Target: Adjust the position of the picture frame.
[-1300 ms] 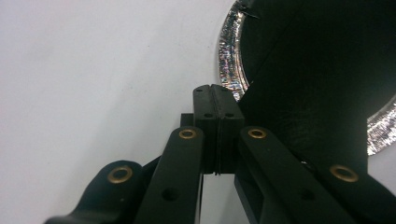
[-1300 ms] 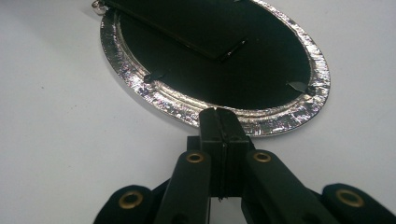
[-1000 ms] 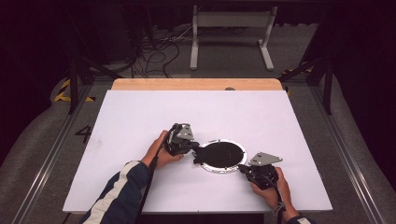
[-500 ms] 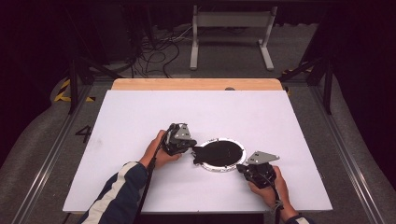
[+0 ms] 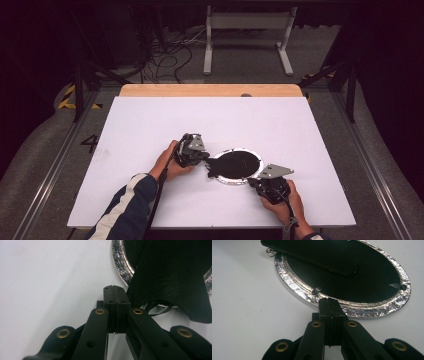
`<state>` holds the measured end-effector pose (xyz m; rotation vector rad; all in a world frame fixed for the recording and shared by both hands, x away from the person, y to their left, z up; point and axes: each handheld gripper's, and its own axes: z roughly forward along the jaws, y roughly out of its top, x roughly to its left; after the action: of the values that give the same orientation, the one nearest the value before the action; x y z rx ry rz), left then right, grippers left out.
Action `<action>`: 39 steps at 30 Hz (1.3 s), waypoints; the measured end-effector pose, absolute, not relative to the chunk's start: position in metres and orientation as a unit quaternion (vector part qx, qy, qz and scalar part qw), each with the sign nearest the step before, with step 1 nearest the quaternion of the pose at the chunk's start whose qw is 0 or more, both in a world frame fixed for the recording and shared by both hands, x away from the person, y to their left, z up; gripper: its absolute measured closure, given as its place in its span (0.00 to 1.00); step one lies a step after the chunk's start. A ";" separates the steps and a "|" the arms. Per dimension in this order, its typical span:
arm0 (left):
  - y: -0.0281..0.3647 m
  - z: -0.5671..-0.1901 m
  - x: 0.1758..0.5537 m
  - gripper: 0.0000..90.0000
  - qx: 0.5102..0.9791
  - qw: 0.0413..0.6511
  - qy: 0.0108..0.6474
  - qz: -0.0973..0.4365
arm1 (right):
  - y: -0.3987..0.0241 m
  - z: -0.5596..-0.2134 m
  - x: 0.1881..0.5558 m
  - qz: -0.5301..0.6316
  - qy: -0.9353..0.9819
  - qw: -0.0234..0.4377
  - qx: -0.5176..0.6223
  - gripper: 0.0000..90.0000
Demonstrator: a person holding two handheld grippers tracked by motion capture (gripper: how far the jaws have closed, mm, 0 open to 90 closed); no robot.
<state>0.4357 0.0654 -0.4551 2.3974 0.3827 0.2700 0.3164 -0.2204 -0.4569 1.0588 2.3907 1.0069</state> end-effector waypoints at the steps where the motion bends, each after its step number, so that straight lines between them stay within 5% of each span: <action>1: 0.066 -0.454 0.434 1.00 0.924 0.339 0.146 0.098 | -0.221 -0.457 0.317 0.355 0.841 0.168 0.374 1.00; 39: 0.096 -0.456 0.395 1.00 0.928 0.340 0.126 0.084 | -0.201 -0.457 0.363 0.354 0.823 0.181 0.405 1.00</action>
<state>0.3955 0.0964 -0.4556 2.4153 0.3279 0.2199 0.3631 -0.2009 -0.4573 1.1442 2.3253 0.9984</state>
